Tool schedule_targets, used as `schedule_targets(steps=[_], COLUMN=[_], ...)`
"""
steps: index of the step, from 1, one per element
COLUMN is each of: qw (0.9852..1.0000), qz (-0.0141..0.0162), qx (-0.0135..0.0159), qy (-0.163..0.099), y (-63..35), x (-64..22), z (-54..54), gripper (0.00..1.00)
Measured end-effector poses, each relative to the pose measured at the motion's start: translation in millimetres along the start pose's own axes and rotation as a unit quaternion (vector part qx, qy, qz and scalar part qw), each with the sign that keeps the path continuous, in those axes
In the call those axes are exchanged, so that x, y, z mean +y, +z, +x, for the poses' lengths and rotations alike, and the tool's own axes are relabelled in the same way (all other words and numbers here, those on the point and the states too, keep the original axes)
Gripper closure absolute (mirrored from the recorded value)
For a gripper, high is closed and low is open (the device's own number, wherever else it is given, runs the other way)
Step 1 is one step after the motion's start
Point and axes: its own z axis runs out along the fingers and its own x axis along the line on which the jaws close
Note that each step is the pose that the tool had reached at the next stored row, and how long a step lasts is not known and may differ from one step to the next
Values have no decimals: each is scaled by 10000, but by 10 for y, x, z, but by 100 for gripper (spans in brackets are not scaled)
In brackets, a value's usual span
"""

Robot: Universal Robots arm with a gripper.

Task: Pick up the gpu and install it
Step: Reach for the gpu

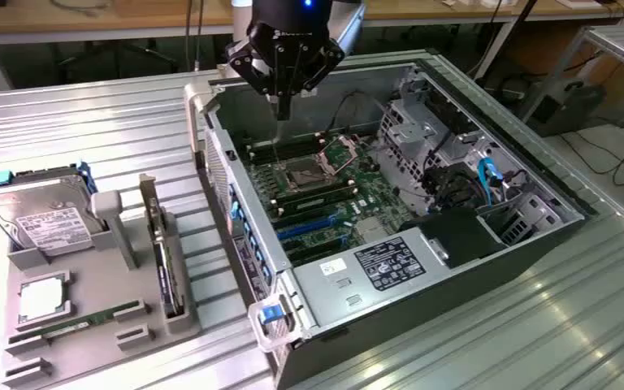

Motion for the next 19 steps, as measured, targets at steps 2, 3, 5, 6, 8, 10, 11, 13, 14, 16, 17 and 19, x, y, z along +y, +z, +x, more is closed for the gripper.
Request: schedule_targets(steps=[2, 3, 5, 6, 8, 10, 11, 13, 14, 16, 17, 19], qw=[10000, 10000, 10000, 10000, 10000, 10000, 10000, 10000, 10000, 10000, 10000, 10000], qz=[0, 0, 0, 0, 0, 0, 0, 0, 0, 0, 0, 1], qx=[0, 0, 0, 0, 0, 0, 0, 0, 0, 0, 0, 0], qy=[0, 0, 0, 0, 0, 0, 0, 0, 0, 1, 0, 0], y=[0, 0, 0, 0, 0, 0, 0, 0, -1, -2, -2, -6], x=[0, 0, 0, 0, 0, 0, 0, 0, -1, -20, -31, -67], z=[0, 0, 0, 0, 0, 0, 0, 0, 2, 26, 41, 86], gripper=[89, 89, 89, 89, 89, 89, 89, 89, 89, 89, 89, 89])
